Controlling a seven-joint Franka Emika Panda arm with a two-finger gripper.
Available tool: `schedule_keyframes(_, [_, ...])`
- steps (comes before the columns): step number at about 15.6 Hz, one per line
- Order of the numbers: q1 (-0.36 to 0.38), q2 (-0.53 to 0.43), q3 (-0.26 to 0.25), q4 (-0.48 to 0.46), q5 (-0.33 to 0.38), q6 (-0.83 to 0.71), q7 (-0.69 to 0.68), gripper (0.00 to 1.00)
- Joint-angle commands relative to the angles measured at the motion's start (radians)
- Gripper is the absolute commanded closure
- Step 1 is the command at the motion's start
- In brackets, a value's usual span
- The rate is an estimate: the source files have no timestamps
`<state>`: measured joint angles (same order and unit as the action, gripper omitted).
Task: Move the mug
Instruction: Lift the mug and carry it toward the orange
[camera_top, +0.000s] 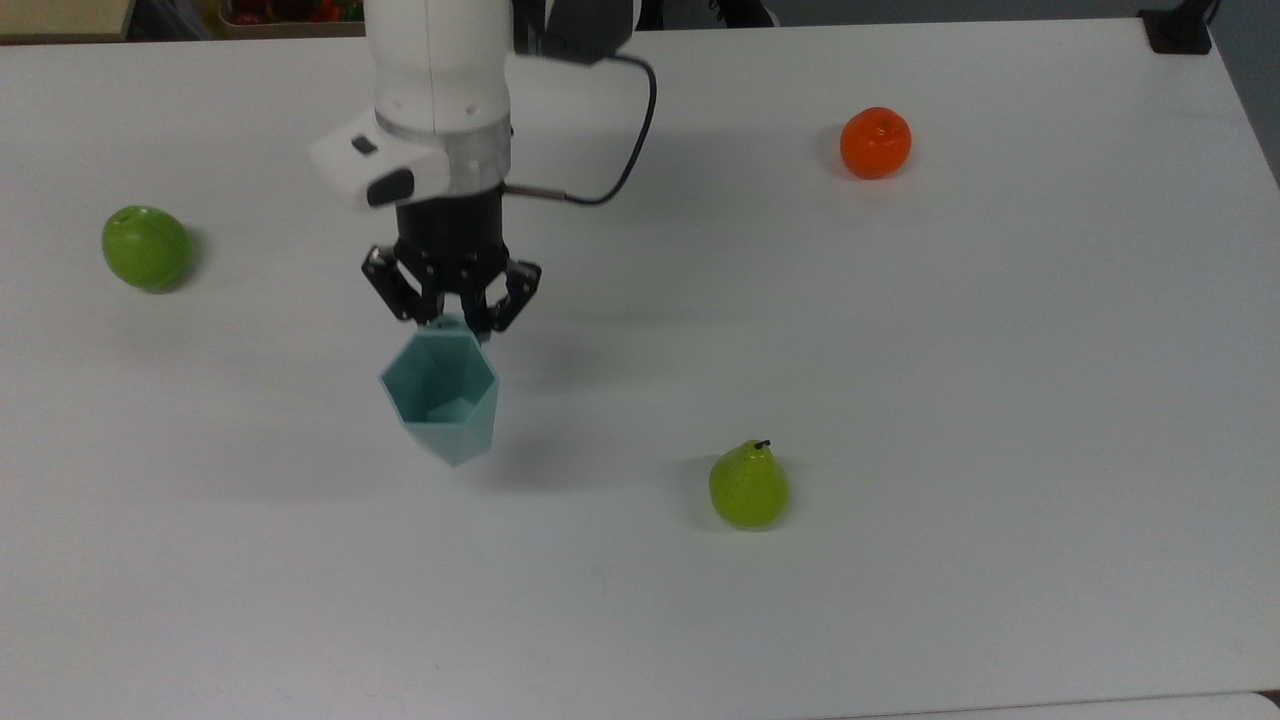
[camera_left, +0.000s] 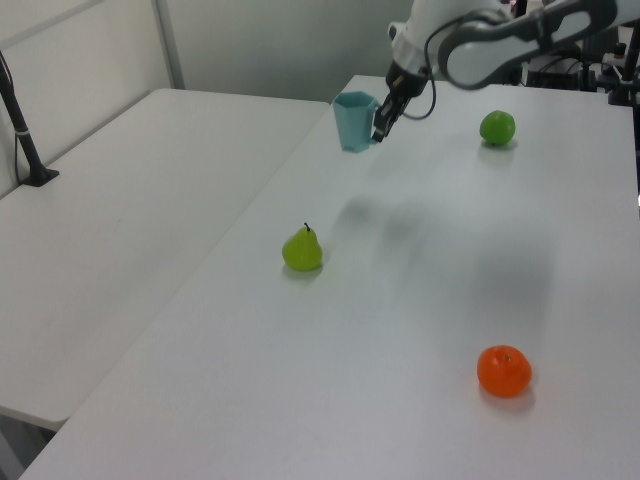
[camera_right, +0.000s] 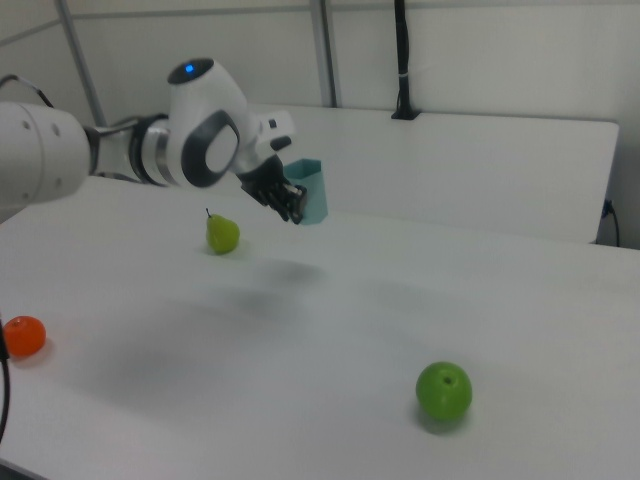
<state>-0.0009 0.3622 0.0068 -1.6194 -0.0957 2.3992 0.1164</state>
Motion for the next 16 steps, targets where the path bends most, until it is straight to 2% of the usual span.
schedule_keyframes(1, [0.004, -0.173, -0.001, -0.063, 0.044, -0.182, 0.006, 1.0])
schedule_keyframes(4, [0.004, -0.258, -0.001, -0.071, 0.051, -0.291, 0.002, 1.0])
schedule_keyframes(7, [-0.005, -0.347, -0.001, -0.123, 0.071, -0.417, -0.069, 1.0])
schedule_keyframes(12, [-0.005, -0.506, -0.011, -0.341, 0.09, -0.45, -0.198, 1.0])
schedule_keyframes(16, [0.004, -0.542, -0.013, -0.474, 0.088, -0.407, -0.213, 1.0])
